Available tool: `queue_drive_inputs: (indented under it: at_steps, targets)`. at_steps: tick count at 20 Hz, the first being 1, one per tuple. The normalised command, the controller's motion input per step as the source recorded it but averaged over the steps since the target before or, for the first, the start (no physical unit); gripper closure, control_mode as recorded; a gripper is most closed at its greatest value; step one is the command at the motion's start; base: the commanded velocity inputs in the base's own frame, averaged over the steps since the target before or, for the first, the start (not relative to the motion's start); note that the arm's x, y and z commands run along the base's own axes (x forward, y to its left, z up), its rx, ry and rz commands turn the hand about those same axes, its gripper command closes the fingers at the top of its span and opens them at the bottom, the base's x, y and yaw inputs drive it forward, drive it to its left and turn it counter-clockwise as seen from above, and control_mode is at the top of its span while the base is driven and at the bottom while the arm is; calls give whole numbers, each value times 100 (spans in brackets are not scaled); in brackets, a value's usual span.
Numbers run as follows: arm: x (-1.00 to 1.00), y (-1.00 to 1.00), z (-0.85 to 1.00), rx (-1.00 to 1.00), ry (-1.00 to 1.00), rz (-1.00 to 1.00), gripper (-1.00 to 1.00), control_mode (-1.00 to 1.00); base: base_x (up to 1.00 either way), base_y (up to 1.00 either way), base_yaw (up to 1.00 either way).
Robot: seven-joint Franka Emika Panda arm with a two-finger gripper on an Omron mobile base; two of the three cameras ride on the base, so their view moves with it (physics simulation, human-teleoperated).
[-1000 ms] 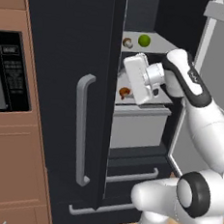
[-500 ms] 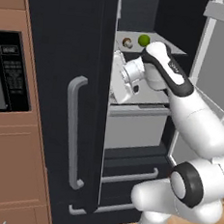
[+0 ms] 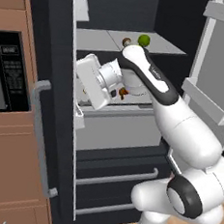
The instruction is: Gather the mushroom and lime from the fridge and place them on a tray on the dining counter. Then gather the chicken drumsticks from the fridge and place them on the other tray.
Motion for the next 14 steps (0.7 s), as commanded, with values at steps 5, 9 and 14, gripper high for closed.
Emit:
queue_drive_inputs:
  at_steps: [5, 9, 14]
  targets:
    - [26, 47, -1, 0, 7, 1, -100, -100, 0, 0, 0]
    - [5, -14, -7, -10, -2, -4, -100, -100, 0, 0, 0]
    - [-36, -78, 2, -18, -11, -17, -100, -100, 0, 0, 0]
